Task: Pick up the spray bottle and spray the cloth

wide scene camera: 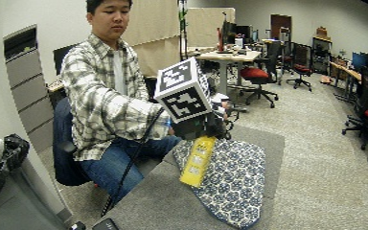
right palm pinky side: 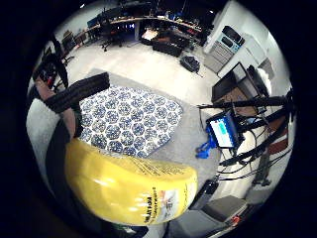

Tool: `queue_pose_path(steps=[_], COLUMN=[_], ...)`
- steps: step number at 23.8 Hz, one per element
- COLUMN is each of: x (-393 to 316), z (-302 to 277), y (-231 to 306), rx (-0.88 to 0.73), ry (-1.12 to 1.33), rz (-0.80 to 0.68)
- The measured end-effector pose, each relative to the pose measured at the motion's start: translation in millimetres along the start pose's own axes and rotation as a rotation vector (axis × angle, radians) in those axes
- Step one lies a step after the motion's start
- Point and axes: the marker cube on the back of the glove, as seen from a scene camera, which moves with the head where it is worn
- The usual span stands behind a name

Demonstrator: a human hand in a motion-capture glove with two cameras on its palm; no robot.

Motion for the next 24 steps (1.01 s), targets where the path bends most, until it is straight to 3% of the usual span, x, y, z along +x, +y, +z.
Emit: queue_pose_path(steps=[24], x=[-23], z=[59], y=[3], rx=[-0.297], ry=[0.395], rz=[-0.183])
